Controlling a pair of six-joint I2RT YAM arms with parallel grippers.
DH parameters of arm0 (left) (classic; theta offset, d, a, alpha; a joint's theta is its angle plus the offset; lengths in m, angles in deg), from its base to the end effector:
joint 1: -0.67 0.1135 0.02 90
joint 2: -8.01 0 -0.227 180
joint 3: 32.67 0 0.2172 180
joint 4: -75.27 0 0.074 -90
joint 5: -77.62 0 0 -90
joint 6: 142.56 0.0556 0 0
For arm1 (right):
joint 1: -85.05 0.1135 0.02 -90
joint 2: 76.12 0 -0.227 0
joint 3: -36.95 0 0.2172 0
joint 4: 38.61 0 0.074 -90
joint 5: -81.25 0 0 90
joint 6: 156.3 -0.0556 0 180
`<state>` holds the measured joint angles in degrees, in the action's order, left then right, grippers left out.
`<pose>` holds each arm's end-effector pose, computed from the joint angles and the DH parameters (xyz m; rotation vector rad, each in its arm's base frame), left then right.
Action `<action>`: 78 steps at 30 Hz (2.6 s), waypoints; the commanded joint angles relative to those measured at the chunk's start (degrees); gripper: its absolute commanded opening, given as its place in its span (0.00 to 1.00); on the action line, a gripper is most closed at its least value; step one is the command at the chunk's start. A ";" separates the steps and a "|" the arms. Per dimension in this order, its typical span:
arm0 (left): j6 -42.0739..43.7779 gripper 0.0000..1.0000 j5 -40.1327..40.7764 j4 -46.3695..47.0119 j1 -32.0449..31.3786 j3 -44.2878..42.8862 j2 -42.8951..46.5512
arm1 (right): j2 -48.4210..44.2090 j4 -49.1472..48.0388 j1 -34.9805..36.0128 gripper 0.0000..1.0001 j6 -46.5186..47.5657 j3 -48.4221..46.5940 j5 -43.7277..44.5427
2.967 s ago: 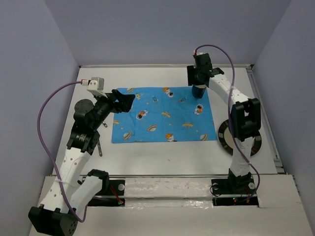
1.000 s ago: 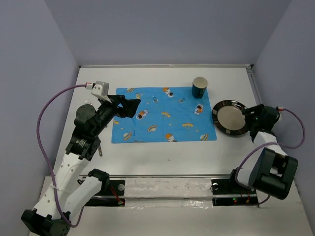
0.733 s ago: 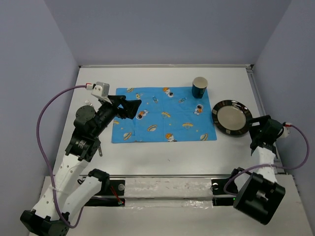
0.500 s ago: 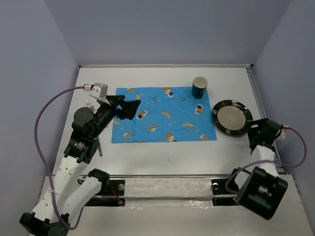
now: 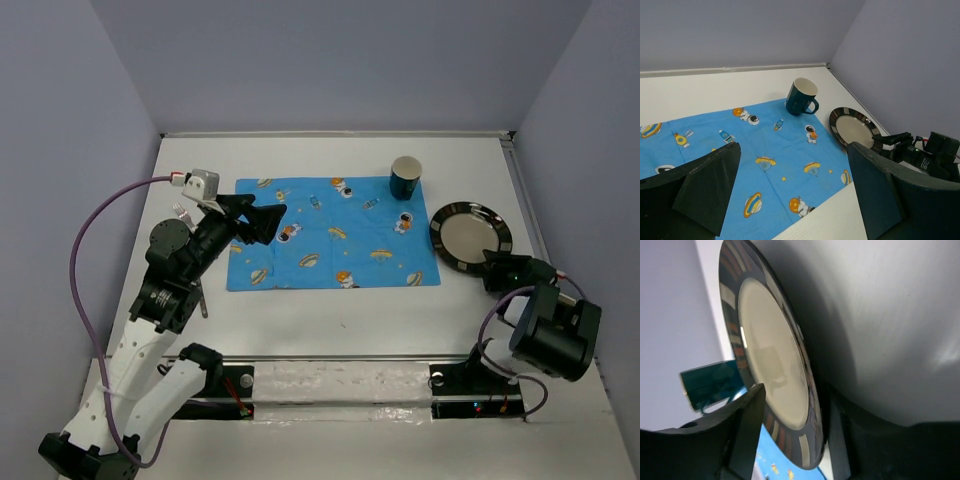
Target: Set the dinner table for one person
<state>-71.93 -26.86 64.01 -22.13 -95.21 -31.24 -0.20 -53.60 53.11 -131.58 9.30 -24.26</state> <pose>0.1502 -0.0782 0.3696 0.2606 1.3879 -0.7855 0.1912 -0.1017 0.1016 1.5356 1.5678 0.6244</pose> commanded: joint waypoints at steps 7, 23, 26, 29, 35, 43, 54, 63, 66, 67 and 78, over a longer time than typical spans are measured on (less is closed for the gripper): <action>0.48 0.99 0.68 2.08 -0.05 -0.87 -1.18 | 19.95 -36.89 -0.22 0.00 -11.27 8.98 -5.40; 0.48 0.99 0.68 2.52 1.89 -0.52 -2.85 | -19.36 -13.93 0.83 0.00 -3.12 -6.18 -4.18; 0.48 0.99 0.33 2.52 2.59 -0.70 -3.21 | -22.83 -7.67 2.58 0.00 1.20 -15.06 -7.51; 0.48 0.99 0.59 2.43 3.99 -0.70 -3.21 | -20.73 -5.90 6.00 0.00 3.04 -21.50 -15.57; 1.09 0.99 2.79 1.55 7.07 -1.05 -3.12 | -12.83 2.81 31.12 0.00 12.89 -34.68 -17.19; 1.45 0.99 5.87 1.20 10.59 -1.05 -2.94 | 4.13 -2.20 50.21 0.00 12.89 -39.44 -15.87; 0.74 0.99 3.76 2.17 11.03 -0.35 -3.21 | 25.31 -11.86 56.55 0.00 7.89 -45.33 -13.50; 0.66 0.99 2.97 2.26 10.42 -0.35 -2.77 | 31.39 -11.86 58.40 0.00 7.71 -47.18 -12.97; 0.66 0.99 2.79 2.34 10.06 -0.35 -2.77 | 32.62 -11.60 58.93 0.00 7.79 -47.18 -12.44; 0.57 0.99 2.79 2.34 10.06 -0.35 -2.68 | 32.97 -11.34 58.93 0.00 7.88 -47.36 -12.53; 0.57 0.99 3.32 2.34 9.97 -0.26 -2.68 | 33.68 -5.11 58.93 0.32 10.43 -46.39 -10.60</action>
<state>-71.50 -22.95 63.64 -12.04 -95.21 -34.62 35.17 -52.94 111.77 -121.26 -33.83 -34.20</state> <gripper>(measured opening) 0.989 0.262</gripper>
